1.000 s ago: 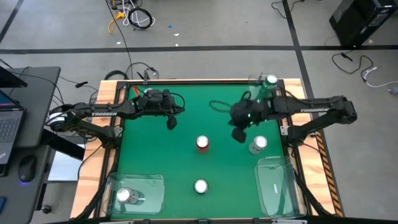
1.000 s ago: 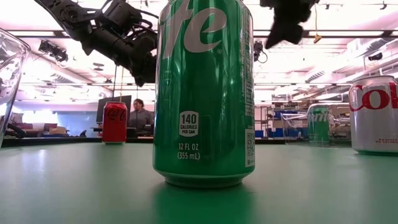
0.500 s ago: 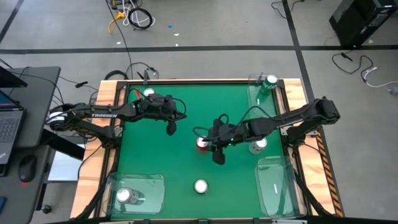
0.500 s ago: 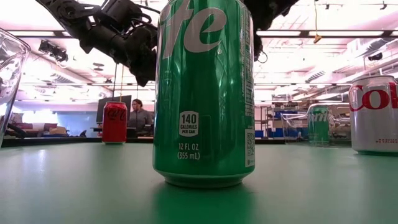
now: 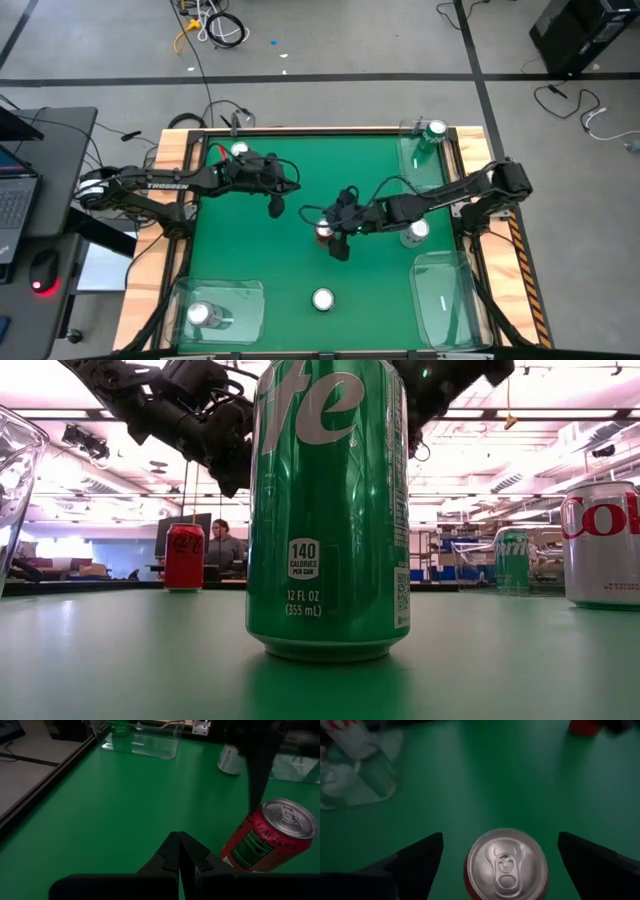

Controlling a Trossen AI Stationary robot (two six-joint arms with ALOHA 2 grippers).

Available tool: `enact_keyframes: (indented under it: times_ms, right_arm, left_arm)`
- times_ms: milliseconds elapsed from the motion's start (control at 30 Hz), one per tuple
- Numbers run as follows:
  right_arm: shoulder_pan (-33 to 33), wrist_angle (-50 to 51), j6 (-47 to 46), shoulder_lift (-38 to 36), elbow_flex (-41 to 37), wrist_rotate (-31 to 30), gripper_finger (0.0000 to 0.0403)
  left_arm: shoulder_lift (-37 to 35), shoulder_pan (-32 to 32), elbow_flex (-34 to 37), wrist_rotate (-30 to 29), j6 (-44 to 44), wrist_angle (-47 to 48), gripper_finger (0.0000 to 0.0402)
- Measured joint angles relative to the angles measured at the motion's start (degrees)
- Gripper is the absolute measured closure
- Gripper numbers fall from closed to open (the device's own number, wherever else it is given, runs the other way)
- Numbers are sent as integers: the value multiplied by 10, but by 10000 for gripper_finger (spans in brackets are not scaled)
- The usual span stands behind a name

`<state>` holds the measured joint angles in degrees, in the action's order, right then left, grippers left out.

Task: Sort soda cans
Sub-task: Put the bottom red-black soda can into the bottom right transparent bin

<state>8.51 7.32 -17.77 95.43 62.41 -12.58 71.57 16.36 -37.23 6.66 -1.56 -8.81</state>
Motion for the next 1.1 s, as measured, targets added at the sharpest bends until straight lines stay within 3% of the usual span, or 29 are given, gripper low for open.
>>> enact_keyframes:
  times_ms: [133, 333, 633, 733, 867, 1100]
  right_arm:
    - [-1, 0, -1, 22, 0, -1, 5]
    - [-5, -3, -1, 34, 1, -2, 21]
    - [-26, -10, 15, 56, 2, 69, 108]
    - [-30, -14, 15, 56, 2, 75, 109]
    - [-35, 5, 14, 30, 1, 87, 109]
    - [-42, 99, -26, -98, 2, 92, 109]
  left_arm:
    - [0, 0, 0, -10, 0, 1, 400]
    - [0, 0, 0, -12, -1, 1, 400]
    - [0, 0, 0, -16, -2, 5, 400]
    - [0, 0, 0, -18, -2, 8, 400]
    - [0, 0, 0, -22, -2, 13, 400]
    - [0, 0, 0, -24, -1, 16, 400]
